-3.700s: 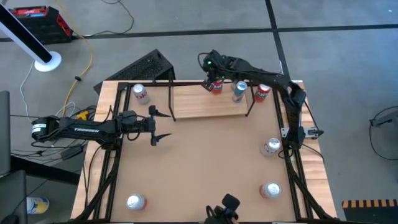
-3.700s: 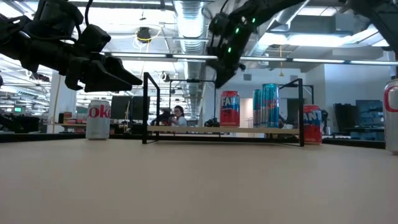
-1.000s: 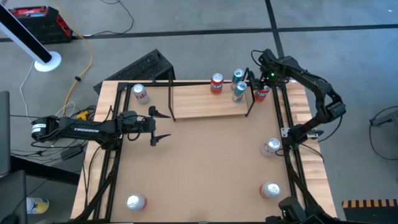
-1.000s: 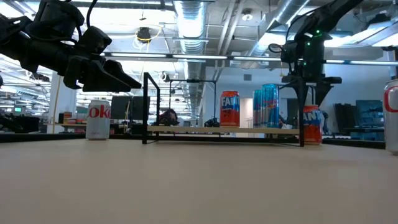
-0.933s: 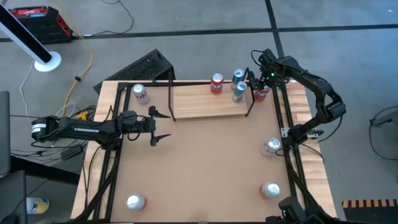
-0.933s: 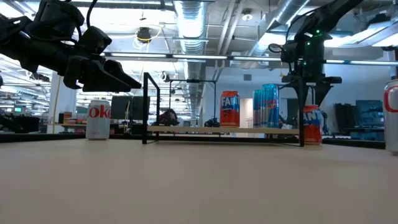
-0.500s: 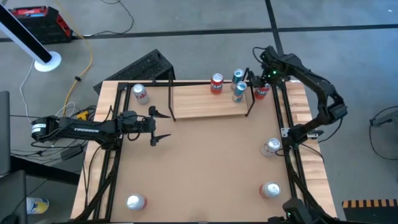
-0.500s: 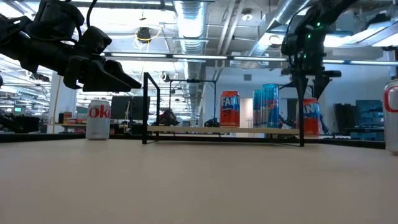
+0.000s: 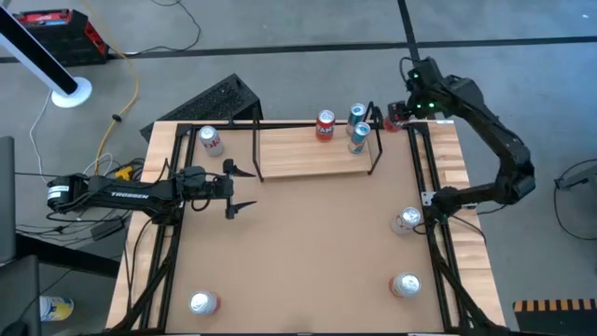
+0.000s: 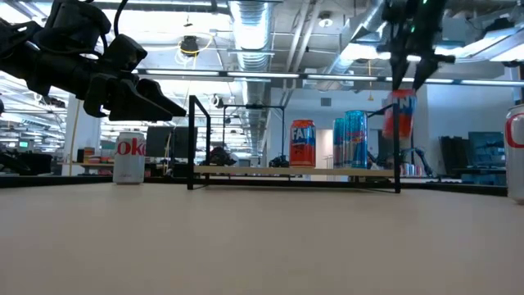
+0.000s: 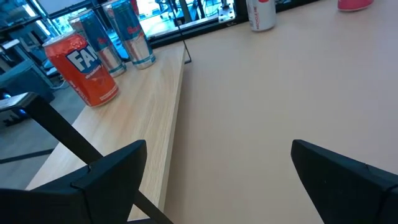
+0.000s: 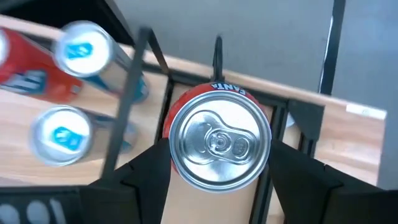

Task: Place canned beverage on shelf
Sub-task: Put the orange soda can on the shelf aligned with the other orange soda can on the shelf

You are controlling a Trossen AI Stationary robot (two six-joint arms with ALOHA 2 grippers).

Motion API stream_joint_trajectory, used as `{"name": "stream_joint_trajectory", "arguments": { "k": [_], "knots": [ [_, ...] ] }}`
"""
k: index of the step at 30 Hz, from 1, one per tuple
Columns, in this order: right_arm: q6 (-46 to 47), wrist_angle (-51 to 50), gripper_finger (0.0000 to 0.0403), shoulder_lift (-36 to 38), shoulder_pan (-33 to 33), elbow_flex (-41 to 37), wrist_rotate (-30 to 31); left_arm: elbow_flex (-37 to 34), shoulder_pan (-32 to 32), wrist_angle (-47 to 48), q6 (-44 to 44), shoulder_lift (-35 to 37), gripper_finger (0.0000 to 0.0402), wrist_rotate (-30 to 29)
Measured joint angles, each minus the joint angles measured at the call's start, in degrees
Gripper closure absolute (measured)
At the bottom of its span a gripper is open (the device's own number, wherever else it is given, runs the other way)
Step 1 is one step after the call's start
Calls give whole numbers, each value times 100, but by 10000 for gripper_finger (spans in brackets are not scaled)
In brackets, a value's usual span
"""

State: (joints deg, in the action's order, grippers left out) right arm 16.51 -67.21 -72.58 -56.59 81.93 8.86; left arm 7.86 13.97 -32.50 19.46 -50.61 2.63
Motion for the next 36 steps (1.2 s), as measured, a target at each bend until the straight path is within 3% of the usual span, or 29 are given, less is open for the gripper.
{"name": "stream_joint_trajectory", "arguments": {
  "k": [8, 16, 23, 30, 36],
  "knots": [
    [181, -77, 142, 618, 946, 848, -107, 0, 1, -41, 3, 0, 17, -1],
    [745, 45, 145, 889, 2651, 1128, -290, 0, 1, -41, 38, 0, 17, 0],
    [1061, 539, 175, 415, 4047, 1135, -30, 0, -1, -49, 37, 0, 17, 0],
    [1370, 390, 239, -307, 4965, 1128, -8, 0, -1, -39, -11, 4, 17, 0],
    [1574, 317, 283, -989, 5768, 1126, -575, 0, 1, -36, -4, 4, 17, 1]
  ]
}}
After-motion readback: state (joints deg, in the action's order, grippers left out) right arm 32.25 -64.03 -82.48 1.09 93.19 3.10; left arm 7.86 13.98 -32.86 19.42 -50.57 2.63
